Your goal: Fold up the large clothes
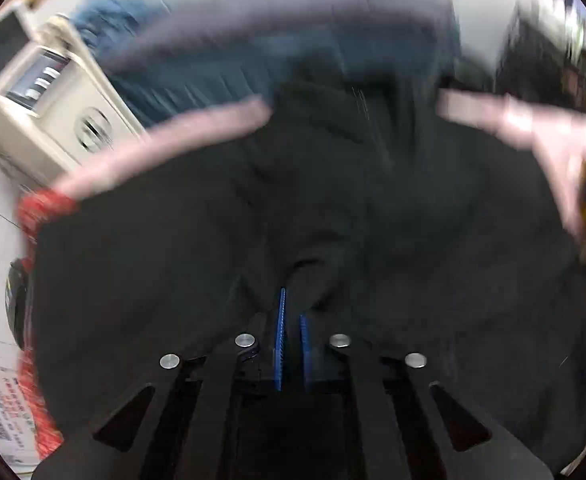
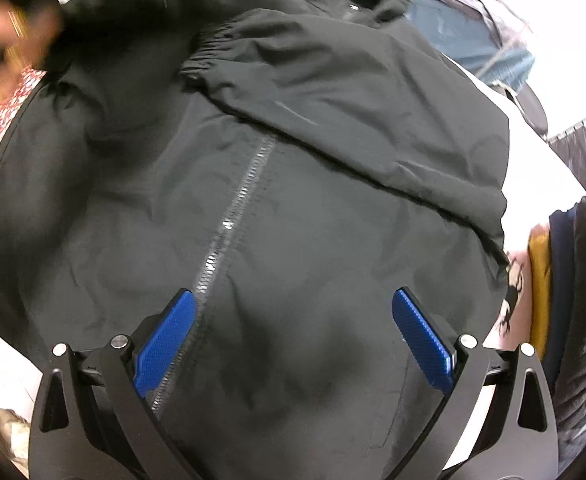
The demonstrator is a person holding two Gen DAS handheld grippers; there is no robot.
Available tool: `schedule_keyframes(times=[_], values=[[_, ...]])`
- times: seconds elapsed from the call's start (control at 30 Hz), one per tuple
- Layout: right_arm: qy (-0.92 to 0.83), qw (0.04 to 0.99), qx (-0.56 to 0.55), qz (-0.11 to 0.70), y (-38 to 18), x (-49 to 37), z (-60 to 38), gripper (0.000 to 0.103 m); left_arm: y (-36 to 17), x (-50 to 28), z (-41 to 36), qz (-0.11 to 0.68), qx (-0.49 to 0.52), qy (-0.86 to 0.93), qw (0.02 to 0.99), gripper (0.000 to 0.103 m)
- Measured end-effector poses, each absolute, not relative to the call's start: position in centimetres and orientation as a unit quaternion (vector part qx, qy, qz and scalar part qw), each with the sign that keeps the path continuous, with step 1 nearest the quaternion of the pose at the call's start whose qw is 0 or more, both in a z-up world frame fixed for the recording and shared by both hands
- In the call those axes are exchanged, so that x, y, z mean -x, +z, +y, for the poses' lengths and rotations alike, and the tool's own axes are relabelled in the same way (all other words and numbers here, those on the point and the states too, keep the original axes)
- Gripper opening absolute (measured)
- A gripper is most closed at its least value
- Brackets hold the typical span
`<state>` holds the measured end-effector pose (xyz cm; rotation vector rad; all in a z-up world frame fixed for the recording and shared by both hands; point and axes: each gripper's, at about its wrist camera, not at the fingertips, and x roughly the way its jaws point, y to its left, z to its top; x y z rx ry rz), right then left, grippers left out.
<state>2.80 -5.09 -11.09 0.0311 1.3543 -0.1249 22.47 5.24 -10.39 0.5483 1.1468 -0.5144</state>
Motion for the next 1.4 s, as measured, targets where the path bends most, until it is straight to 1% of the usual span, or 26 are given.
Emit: schedule_keyframes(times=[0.03,0.07,0.13,0.17,0.2,0.23,0.4,0.57,0.67,0.77,0.8,0.83,0.87,0.9,0.93,1.03,1.1,1.17,1.23,1.3,1.4], values=[[-0.061,0.777,-0.017,0.627,-11.1,-2.6,-5.4,0.097,-11.9,-21.4,4.4,0.527,-0.277,-0.238,0.768,0.009],[-0.067,0.776,-0.019,0.627,-11.1,-2.4,-5.9,0.097,-12.6,-20.2,3.8,0.515,-0.292,-0.241,0.769,0.012],[-0.075,0.774,-0.026,0.628,-11.3,-2.0,-6.8,0.097,-12.5,-19.1,3.6,0.507,-0.296,-0.261,0.767,0.038],[-0.078,0.773,-0.033,0.629,-11.4,-2.0,-7.3,0.097,-12.1,-18.6,3.8,0.51,-0.285,-0.274,0.765,0.076],[-0.08,0.773,-0.04,0.629,-11.6,-2.1,-7.8,0.097,-11.7,-18.4,4.3,0.507,-0.275,-0.273,0.77,0.093],[-0.083,0.773,-0.047,0.627,-11.6,-2.5,-8.3,0.097,-11.0,-18.3,5.0,0.5,-0.262,-0.274,0.779,0.092],[-0.081,0.792,-0.091,0.599,-10.5,-6.1,-10.3,0.097,-9.0,-17.4,8.8,0.508,-0.229,-0.261,0.789,0.092],[-0.079,0.819,-0.131,0.553,-8.8,-13.7,-12.1,0.097,-8.7,-15.0,12.7,0.507,-0.25,-0.212,0.797,0.092],[-0.078,0.823,-0.154,0.542,-8.7,-18.4,-12.9,0.097,-8.7,-13.8,14.4,0.516,-0.258,-0.185,0.795,0.092],[-0.073,0.823,-0.171,0.537,-9.5,-22.4,-13.3,0.086,-8.5,-12.6,15.7,0.531,-0.239,-0.172,0.795,0.092],[-0.074,0.818,-0.173,0.544,-10.1,-23.5,-13.3,0.073,-8.5,-12.4,16.0,0.537,-0.227,-0.166,0.795,0.092],[-0.075,0.81,-0.173,0.555,-10.9,-24.3,-13.4,0.047,-8.4,-12.2,16.4,0.542,-0.217,-0.161,0.796,0.092],[-0.076,0.796,-0.169,0.576,-12.1,-25.1,-13.2,0.034,-8.3,-12.0,16.7,0.547,-0.207,-0.157,0.796,0.092],[-0.069,0.783,-0.173,0.593,-12.9,-25.5,-13.0,0.015,-8.4,-12.1,16.7,0.548,-0.202,-0.154,0.797,0.092],[-0.07,0.777,-0.176,0.601,-13.2,-25.4,-12.8,0.011,-8.2,-12.0,16.9,0.547,-0.201,-0.15,0.798,0.092],[-0.065,0.811,-0.164,0.557,-11.0,-23.7,-12.2,0.006,-7.2,-12.4,16.9,0.525,-0.208,-0.144,0.813,0.092],[-0.089,0.828,-0.144,0.534,-9.4,-21.6,-12.2,0.001,-6.4,-13.3,16.7,0.509,-0.212,-0.142,0.822,0.092],[-0.114,0.829,-0.138,0.531,-9.3,-19.7,-12.7,0.001,-5.9,-14.4,16.2,0.499,-0.212,-0.144,0.828,0.092],[-0.115,0.816,-0.134,0.55,-10.5,-18.4,-13.1,0.001,-5.6,-16.1,15.3,0.489,-0.218,-0.147,0.832,0.092],[-0.091,0.786,-0.151,0.593,-13.2,-17.5,-13.5,0.001,-6.0,-17.8,13.7,0.478,-0.233,-0.15,0.833,0.092],[-0.113,0.77,-0.179,0.602,-14.2,-16.4,-14.4,0.002,-6.8,-19.7,11.5,0.468,-0.264,-0.154,0.829,0.092]])
